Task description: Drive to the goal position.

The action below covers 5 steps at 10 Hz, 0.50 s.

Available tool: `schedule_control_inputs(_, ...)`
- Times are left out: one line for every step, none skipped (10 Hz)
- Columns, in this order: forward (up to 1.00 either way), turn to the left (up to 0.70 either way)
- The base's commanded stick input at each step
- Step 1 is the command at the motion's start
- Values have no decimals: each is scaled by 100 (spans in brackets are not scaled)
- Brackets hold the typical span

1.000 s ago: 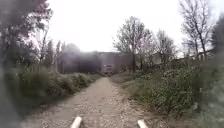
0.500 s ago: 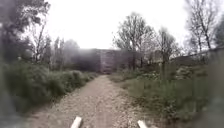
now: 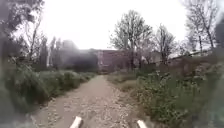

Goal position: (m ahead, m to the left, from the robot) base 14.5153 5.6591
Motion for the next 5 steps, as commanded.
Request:
schedule_control_inputs(100,0)
schedule_control_inputs(100,0)
schedule_control_inputs(100,0)
schedule_control_inputs(100,0)
schedule_control_inputs(100,0)
